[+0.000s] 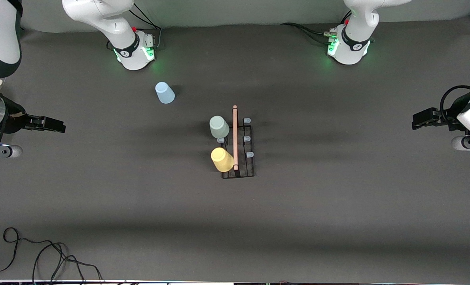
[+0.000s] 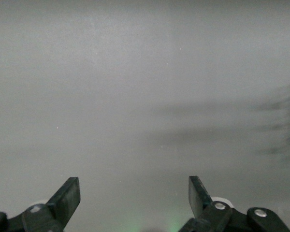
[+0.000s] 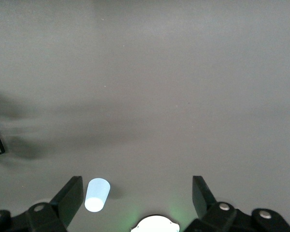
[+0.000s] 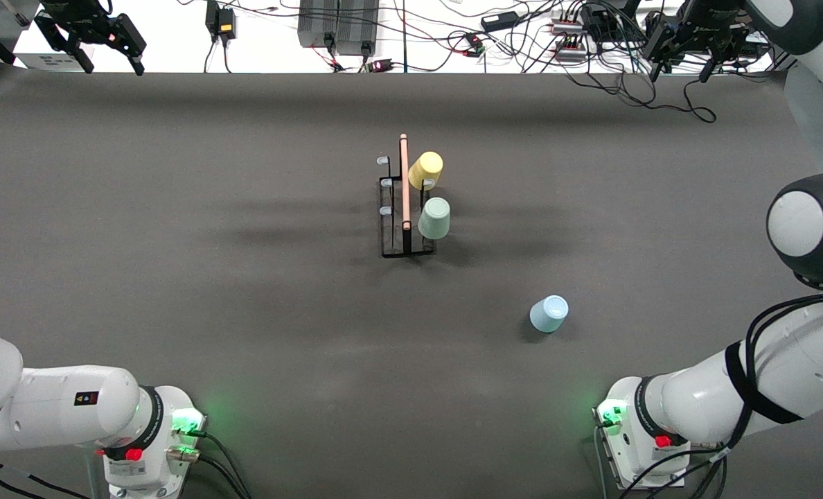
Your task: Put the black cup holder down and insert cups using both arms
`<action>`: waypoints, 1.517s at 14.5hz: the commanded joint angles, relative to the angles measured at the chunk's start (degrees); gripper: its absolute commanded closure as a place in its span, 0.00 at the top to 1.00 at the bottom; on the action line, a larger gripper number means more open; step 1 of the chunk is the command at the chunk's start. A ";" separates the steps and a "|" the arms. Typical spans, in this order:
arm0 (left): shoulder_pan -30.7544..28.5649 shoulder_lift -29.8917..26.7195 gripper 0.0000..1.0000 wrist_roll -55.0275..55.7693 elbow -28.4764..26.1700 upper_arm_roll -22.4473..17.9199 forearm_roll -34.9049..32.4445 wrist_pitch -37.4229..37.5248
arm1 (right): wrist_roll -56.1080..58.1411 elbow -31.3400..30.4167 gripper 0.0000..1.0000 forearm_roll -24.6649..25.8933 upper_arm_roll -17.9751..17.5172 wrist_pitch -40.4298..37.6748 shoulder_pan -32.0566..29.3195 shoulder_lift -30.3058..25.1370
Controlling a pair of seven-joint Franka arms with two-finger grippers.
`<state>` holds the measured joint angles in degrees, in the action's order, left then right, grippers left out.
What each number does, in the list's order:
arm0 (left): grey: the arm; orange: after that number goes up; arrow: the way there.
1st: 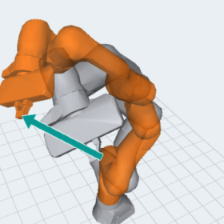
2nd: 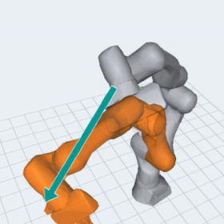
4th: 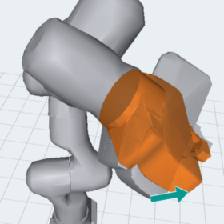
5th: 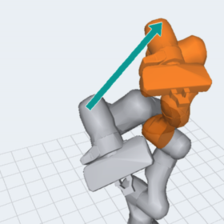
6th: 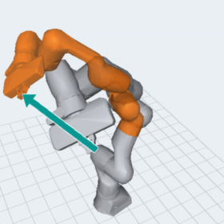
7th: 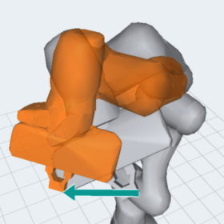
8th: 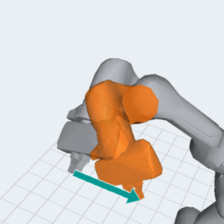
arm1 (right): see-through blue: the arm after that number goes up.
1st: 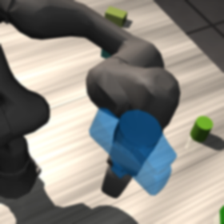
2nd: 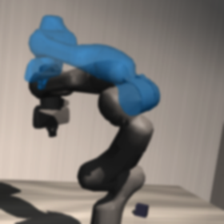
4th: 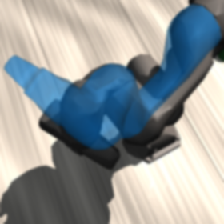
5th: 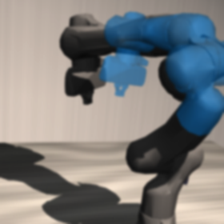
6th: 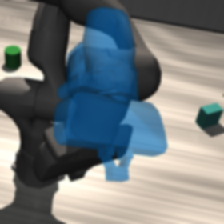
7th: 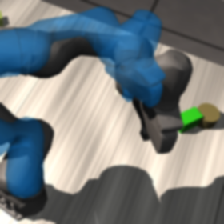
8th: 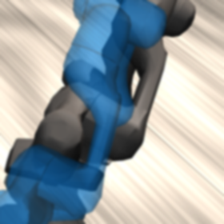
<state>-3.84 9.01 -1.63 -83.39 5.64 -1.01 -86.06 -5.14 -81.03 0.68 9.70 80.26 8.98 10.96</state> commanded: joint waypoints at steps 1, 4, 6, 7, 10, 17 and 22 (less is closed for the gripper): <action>0.50 -0.93 1.00 0.84 -0.20 0.16 -0.66 -0.51 | 0.65 -2.36 1.00 1.60 -5.30 0.85 -5.01 -2.95; 0.41 -0.93 1.00 1.01 -0.20 0.16 -0.66 -0.51 | 4.06 -14.72 1.00 1.60 -6.35 10.40 -7.82 -11.02; 0.41 -0.93 1.00 1.01 -0.11 0.24 -0.66 -0.60 | 6.63 -19.15 1.00 1.60 -6.89 14.64 -9.41 -13.67; 0.41 -0.93 1.00 1.01 -0.11 0.24 -0.58 -0.60 | 6.46 -18.90 1.00 1.60 -6.97 14.83 -9.50 -13.68; 0.41 -0.93 1.00 1.01 -0.11 0.24 -0.57 -0.60 | 5.67 -14.79 1.00 1.60 -10.66 14.48 -12.14 -11.76; 0.41 -0.93 1.00 1.01 -0.11 0.24 -0.57 -0.51 | 5.75 -12.48 1.00 1.60 -10.41 13.69 -11.88 -9.29; 0.41 -0.93 1.00 1.01 -0.11 0.24 -0.57 -0.51 | 5.84 -12.48 1.00 1.60 -10.32 13.69 -11.70 -9.11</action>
<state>-3.78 8.96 -1.54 -83.32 5.86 -1.01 -86.31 0.08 -95.12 1.07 -0.06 94.39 -2.29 1.22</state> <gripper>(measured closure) 0.000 0.000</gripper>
